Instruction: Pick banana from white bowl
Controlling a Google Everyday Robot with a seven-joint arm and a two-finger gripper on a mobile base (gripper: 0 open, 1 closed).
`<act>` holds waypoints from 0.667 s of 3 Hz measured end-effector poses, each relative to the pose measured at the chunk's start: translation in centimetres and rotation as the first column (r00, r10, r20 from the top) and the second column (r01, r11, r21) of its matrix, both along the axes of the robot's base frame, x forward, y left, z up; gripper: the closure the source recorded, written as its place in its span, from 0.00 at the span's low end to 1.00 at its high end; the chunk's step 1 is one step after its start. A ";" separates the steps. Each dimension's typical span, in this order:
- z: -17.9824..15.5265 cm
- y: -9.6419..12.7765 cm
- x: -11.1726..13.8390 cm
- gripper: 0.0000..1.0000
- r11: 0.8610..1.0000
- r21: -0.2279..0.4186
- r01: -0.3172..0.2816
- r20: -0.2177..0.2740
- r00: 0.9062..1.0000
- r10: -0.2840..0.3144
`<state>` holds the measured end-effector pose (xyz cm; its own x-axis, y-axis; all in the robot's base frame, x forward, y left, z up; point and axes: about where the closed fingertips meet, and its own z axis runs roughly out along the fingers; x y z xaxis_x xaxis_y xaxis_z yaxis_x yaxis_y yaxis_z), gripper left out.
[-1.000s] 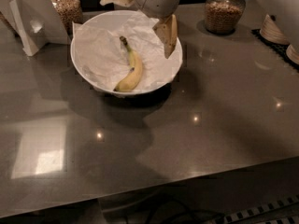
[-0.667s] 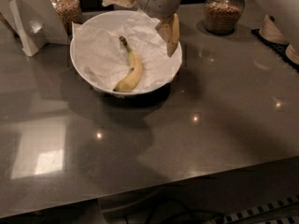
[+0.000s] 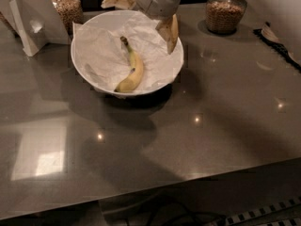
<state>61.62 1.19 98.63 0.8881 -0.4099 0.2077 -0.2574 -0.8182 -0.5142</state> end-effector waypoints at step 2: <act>-4.9 -0.5 1.8 0.17 0.997 0.073 0.009 -0.111 0.994 -0.001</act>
Offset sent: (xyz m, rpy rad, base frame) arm 0.0240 -0.0111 -0.0741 0.1118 0.1824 -0.0185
